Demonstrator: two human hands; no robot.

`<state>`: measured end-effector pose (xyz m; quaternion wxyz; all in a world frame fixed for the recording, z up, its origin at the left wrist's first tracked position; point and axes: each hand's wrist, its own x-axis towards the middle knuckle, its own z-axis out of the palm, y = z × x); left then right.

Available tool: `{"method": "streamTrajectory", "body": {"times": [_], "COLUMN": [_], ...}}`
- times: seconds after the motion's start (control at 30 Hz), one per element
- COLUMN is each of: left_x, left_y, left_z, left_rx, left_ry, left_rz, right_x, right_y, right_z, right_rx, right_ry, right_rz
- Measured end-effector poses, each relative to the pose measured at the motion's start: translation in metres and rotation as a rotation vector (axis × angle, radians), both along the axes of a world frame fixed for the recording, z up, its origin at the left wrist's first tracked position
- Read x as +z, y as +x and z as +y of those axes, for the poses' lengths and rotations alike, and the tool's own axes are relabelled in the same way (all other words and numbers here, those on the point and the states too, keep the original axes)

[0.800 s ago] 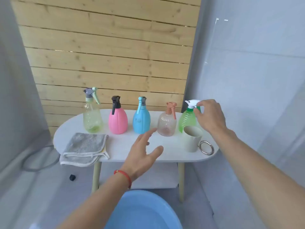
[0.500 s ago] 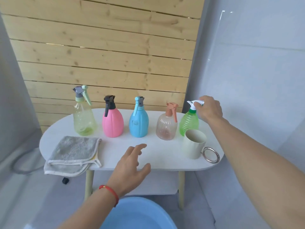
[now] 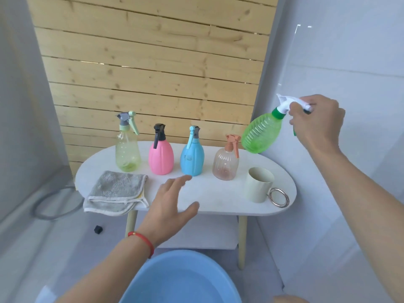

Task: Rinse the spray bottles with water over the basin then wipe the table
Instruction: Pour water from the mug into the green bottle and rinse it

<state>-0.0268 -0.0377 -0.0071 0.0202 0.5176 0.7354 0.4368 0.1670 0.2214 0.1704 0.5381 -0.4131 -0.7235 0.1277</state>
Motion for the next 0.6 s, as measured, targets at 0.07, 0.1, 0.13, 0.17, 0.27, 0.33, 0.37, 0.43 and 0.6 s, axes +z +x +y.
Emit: {"method": "streamTrajectory", "body": {"times": [0.07, 0.1, 0.13, 0.17, 0.27, 0.33, 0.37, 0.43, 0.6], "left_x": [0.015, 0.023, 0.029, 0.035, 0.038, 0.036, 0.035, 0.034, 0.016], "left_y": [0.006, 0.01, 0.015, 0.02, 0.033, 0.033, 0.03, 0.017, -0.017], "left_z": [-0.008, -0.009, -0.013, -0.015, -0.02, -0.027, -0.03, -0.035, -0.042], "left_rx": [-0.033, -0.055, -0.075, -0.092, -0.101, -0.041, 0.002, 0.042, 0.048], "left_ry": [0.076, 0.11, 0.132, 0.146, 0.133, 0.076, 0.025, -0.056, -0.07], "left_rz": [-0.036, -0.061, -0.087, -0.099, 0.007, 0.115, 0.144, 0.294, 0.592], "right_x": [0.003, -0.002, -0.01, -0.02, -0.053, -0.067, -0.072, -0.081, -0.122], "right_y": [0.018, 0.022, 0.025, 0.023, 0.008, 0.0, -0.002, -0.007, -0.042], "right_z": [-0.044, -0.062, -0.078, -0.093, -0.122, -0.133, -0.135, -0.131, -0.136], "right_rx": [0.124, 0.197, 0.272, 0.349, 0.539, 0.687, 0.754, 0.811, 0.941], "right_ry": [-0.105, -0.186, -0.276, -0.368, -0.623, -0.836, -0.927, -0.981, -0.794], "right_rz": [0.091, 0.127, 0.136, 0.125, 0.094, 0.141, 0.132, -0.054, -0.346]}}
